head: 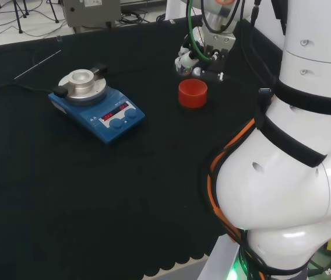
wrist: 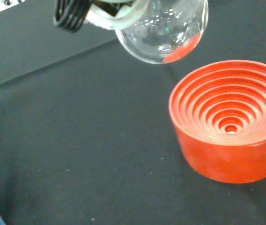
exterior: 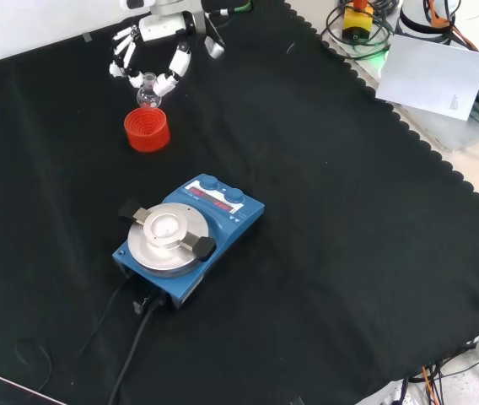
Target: Place the round-bottom flask on the heater.
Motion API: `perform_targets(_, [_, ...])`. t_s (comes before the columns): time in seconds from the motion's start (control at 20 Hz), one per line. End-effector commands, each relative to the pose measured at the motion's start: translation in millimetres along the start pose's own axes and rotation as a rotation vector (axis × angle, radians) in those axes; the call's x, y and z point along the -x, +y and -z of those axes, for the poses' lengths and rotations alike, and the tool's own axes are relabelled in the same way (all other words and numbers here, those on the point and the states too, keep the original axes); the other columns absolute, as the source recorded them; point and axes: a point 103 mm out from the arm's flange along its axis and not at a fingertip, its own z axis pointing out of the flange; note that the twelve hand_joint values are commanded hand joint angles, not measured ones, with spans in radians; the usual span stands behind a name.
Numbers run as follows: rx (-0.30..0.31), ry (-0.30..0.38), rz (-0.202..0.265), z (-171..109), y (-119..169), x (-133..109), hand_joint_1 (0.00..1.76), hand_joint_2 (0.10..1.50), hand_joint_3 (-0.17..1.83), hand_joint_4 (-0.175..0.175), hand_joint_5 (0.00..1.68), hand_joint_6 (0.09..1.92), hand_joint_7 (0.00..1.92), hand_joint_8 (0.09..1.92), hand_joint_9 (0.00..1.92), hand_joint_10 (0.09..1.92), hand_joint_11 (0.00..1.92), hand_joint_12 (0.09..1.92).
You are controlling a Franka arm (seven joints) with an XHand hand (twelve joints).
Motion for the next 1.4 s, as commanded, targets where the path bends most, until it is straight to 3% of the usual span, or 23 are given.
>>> perform_targets(0.05, [-0.023, 0.011, 0.028, 2, -6, -13, 1.05, 0.75, 0.71, 0.175, 1.04, 1.10, 0.47, 0.57, 0.60, 0.55, 0.19, 1.33])
perform_targets(0.85, [-0.065, -0.007, 0.135, 11, -5, -80, 1.05, 0.74, 0.73, 0.175, 1.04, 1.10, 0.46, 0.57, 0.60, 0.55, 0.20, 1.33])
perform_targets(1.4, [-0.108, -0.016, 0.229, 8, 7, -148, 1.05, 0.73, 0.74, 0.175, 1.04, 1.10, 0.46, 0.57, 0.60, 0.56, 0.21, 1.33])
